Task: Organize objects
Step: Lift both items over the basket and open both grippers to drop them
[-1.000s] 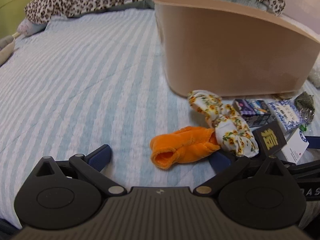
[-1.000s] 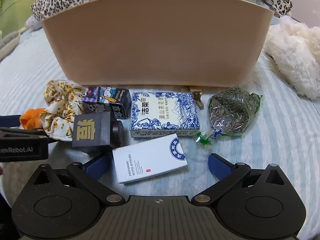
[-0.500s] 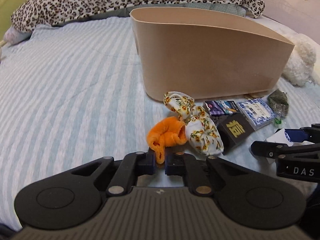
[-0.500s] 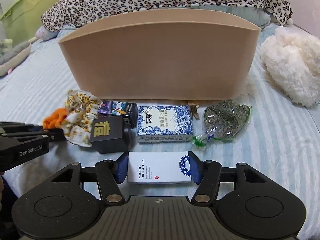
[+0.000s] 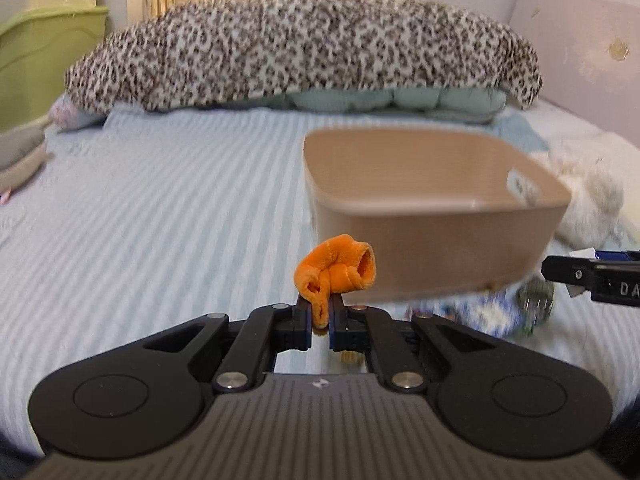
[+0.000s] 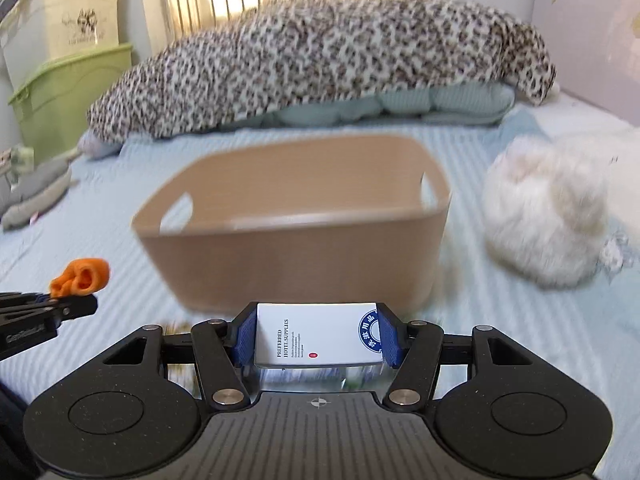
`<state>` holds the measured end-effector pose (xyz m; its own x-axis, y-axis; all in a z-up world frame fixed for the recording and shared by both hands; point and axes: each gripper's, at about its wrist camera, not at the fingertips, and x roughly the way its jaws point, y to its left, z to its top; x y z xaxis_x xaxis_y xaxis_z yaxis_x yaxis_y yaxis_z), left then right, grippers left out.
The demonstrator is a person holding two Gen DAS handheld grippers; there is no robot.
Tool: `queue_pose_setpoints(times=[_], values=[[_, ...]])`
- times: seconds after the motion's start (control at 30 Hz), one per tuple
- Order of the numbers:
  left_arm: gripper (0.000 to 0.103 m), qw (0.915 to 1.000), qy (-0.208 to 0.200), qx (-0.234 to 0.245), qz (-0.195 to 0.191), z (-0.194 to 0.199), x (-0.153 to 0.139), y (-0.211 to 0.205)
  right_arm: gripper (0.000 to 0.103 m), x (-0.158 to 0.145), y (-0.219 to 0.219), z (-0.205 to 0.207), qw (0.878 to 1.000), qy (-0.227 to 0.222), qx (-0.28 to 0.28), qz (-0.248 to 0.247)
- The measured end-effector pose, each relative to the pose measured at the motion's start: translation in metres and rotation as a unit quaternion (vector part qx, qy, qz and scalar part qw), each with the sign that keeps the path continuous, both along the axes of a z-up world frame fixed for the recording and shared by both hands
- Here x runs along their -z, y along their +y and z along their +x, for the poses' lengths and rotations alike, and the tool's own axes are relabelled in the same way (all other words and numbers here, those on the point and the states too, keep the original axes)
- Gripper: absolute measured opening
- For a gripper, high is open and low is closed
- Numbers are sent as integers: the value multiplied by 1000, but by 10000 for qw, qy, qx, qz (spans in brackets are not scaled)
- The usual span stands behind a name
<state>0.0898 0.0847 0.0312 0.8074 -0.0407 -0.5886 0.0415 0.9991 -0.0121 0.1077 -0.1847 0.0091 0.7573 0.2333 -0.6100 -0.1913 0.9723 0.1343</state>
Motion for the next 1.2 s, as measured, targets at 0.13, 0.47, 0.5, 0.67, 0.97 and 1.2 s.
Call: queue_pose_setpoints(times=[0.13, 0.47, 0.5, 0.67, 0.97, 1.2], values=[[8, 9995, -295, 76, 85, 23, -27, -10, 56, -23, -5, 23, 9995, -251, 135, 154], [8, 9995, 138, 257, -124, 113, -13, -42, 56, -26, -1, 94, 9998, -83, 154, -70], [8, 9995, 177, 255, -57, 120, -9, -46, 56, -24, 1, 100, 9998, -49, 144, -155], [8, 9987, 422, 267, 51, 143, 6, -55, 57, -11, 11, 118, 9988, 122, 90, -475], [89, 9985, 501, 190, 92, 137, 1, -57, 86, -4, 20, 116, 9977, 194, 117, -639], [95, 9995, 273, 15, -185, 103, -29, -43, 103, -28, 9, 87, 9979, -85, 119, -626]])
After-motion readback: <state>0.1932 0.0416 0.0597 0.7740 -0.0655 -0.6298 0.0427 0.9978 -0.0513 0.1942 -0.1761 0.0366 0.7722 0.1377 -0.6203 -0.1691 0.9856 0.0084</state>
